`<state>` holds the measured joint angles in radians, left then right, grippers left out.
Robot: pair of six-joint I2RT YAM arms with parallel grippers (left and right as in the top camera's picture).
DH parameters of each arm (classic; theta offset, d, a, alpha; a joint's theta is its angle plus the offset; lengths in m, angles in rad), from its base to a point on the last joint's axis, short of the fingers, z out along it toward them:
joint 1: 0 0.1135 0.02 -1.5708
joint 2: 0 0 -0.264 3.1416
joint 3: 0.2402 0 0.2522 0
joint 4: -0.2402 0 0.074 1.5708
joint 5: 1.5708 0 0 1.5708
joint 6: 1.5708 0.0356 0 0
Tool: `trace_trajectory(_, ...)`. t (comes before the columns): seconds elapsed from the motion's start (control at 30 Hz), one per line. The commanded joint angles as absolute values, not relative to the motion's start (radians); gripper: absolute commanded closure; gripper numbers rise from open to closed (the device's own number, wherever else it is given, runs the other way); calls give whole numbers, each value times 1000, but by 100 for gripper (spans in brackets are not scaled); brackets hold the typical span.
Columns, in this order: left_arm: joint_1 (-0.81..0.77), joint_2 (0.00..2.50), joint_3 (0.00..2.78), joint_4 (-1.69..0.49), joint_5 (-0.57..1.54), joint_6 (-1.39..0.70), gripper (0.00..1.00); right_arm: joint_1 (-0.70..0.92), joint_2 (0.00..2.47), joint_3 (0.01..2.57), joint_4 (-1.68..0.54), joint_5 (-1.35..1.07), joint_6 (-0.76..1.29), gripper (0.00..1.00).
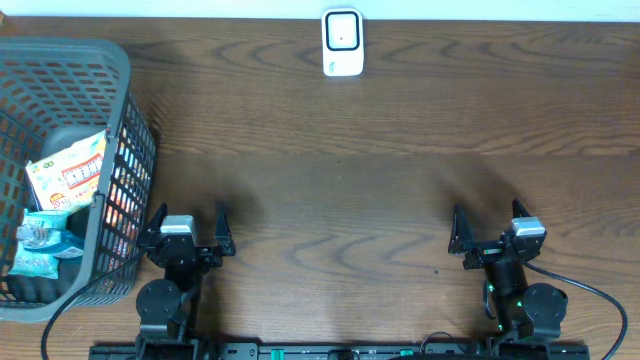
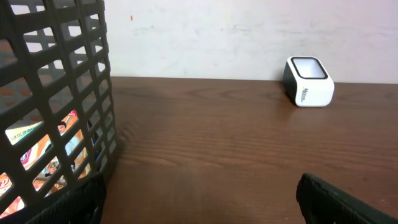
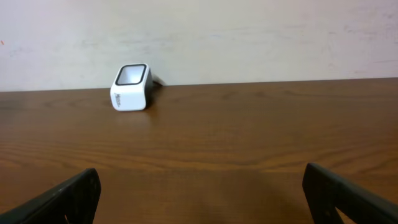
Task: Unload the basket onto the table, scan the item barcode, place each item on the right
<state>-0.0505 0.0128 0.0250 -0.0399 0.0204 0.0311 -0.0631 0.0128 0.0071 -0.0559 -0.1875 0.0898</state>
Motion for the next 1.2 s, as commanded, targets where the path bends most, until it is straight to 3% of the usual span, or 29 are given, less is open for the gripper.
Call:
trace_trajectory(0.0, -55, 5, 5, -73, 11, 46, 2, -59, 12, 6, -60, -193, 81, 1)
trace_trajectory(1.17, -55, 28, 20, -72, 74, 26, 2, -59, 12, 6, -60, -193, 81, 1)
